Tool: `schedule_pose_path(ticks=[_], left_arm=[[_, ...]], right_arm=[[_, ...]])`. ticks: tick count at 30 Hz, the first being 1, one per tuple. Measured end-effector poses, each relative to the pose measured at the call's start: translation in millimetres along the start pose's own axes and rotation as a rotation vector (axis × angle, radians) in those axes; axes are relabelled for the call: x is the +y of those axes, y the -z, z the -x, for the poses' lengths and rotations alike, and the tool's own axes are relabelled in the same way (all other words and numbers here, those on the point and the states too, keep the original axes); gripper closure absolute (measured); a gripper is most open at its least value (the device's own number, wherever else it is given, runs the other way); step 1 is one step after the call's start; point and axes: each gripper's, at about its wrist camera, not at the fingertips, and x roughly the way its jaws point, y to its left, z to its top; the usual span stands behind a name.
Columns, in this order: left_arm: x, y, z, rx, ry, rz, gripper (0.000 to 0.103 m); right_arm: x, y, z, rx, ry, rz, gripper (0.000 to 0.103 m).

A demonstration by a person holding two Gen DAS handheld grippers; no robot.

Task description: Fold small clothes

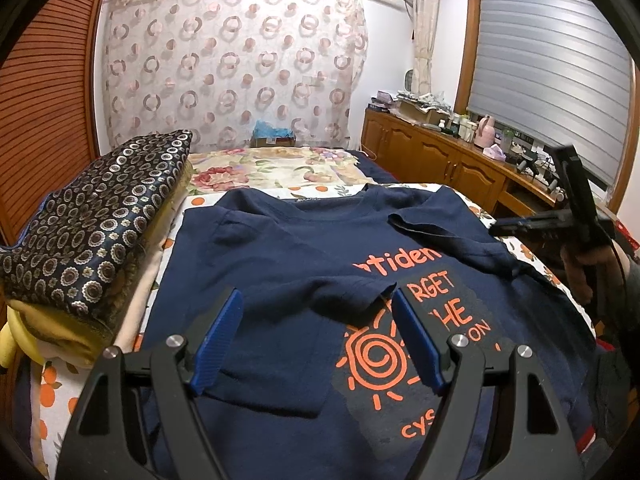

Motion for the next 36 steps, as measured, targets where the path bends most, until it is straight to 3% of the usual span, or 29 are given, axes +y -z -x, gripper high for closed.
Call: schedule_pose_path(ticks=[9, 10, 13, 19, 22, 26, 28, 36], left_arm=[[-4, -1, -2, 0.008, 0.000, -0.002, 0.026], [-4, -1, -3, 0.009, -0.001, -0.001, 0.026], [-3, -2, -3, 0.009, -0.002, -0.002, 0.026], [5, -1, -5, 0.012, -0.015, 0.005, 0.026], [9, -2, -7, 0.019, -0.018, 0.006, 0.026], [15, -11, -13, 0.029, -0.035, -0.026, 0.026], [20, -18, -20, 0.045, -0.048, -0.041, 0.026], [38, -53, -48, 0.118, -0.104, -0.122, 0.026]], right_arm=[[6, 22, -12, 0.044, -0.053, -0.052, 0.080], [9, 22, -11, 0.042, -0.065, -0.049, 0.089], [24, 24, -3, 0.027, -0.112, -0.007, 0.094], [57, 31, 5, 0.038, -0.177, 0.066, 0.094], [69, 32, 5, 0.039, -0.154, 0.114, 0.077], [62, 26, 3, 0.015, -0.104, 0.121, 0.071], [48, 17, 1, -0.002, -0.073, 0.104, 0.064], [-12, -15, -26, -0.013, 0.089, 0.068, 0.059]])
